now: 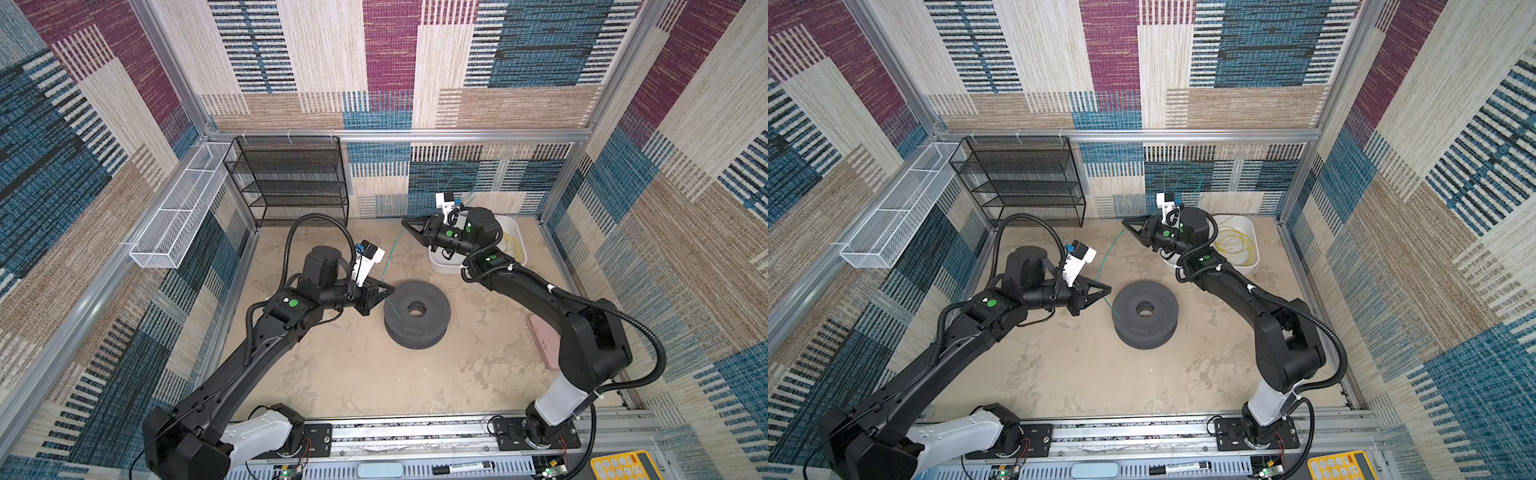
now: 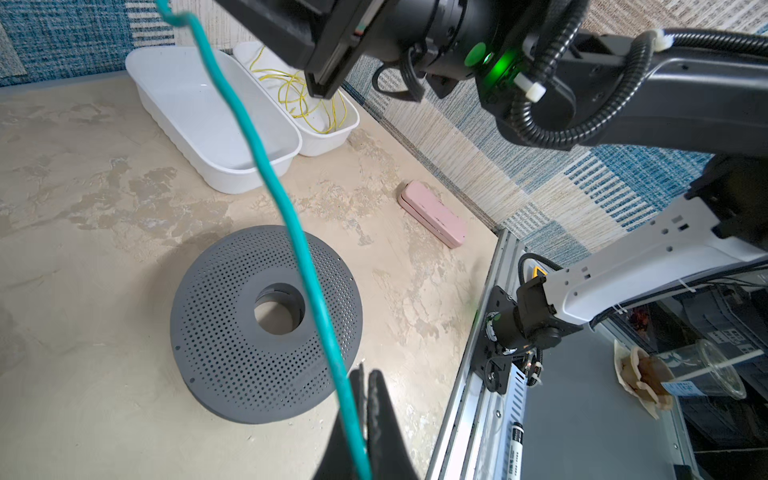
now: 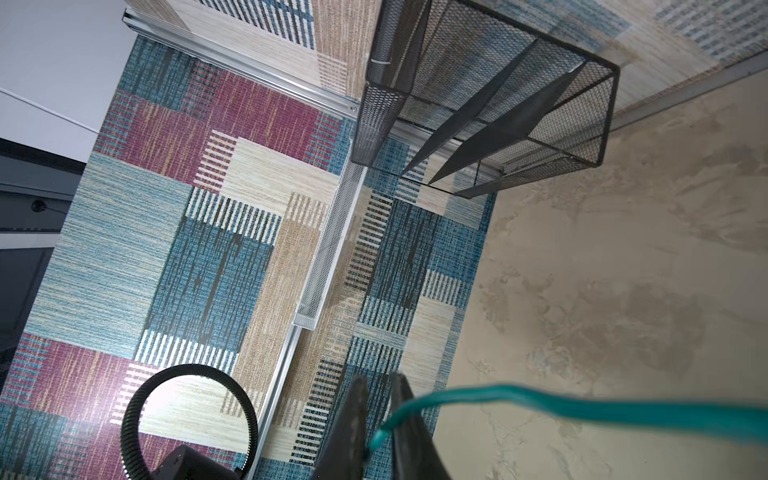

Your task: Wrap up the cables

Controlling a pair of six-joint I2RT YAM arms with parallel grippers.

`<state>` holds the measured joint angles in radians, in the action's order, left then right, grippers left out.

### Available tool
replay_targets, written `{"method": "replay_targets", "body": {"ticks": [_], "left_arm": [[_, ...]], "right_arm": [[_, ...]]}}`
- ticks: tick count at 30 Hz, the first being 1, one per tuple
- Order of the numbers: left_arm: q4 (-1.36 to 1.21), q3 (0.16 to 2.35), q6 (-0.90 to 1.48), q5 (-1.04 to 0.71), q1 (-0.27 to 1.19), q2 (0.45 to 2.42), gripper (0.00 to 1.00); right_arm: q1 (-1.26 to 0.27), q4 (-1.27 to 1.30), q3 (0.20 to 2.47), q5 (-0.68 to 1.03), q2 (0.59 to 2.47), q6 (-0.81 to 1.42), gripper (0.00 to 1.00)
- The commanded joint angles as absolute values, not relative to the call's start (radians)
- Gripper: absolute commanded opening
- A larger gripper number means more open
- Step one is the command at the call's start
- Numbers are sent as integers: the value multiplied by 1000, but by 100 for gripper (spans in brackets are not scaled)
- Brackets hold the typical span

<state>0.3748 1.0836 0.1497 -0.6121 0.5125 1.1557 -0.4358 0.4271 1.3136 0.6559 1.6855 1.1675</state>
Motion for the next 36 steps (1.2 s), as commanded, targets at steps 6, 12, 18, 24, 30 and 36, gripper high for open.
{"method": "replay_targets", "body": {"ticks": [6, 12, 18, 24, 30, 36], "left_arm": [[455, 1066, 89, -651, 520, 1142, 0], [516, 1053, 74, -636, 545, 1161, 0], [540, 1027, 73, -631, 583, 1180, 0], [554, 1005, 65, -588, 616, 1186, 0], [605, 1054, 46, -481, 619, 1178, 49], [746, 1236, -30, -240, 616, 1116, 79]], "right_arm": [[-382, 361, 1472, 628, 1699, 1094, 0], [-340, 314, 1537, 626, 1706, 1071, 0], [-321, 308, 1527, 607, 1684, 1064, 0], [-305, 295, 1534, 607, 1663, 1046, 0], [-310, 224, 1530, 609, 1648, 971, 0], [-341, 134, 1446, 569, 1598, 847, 0]]}}
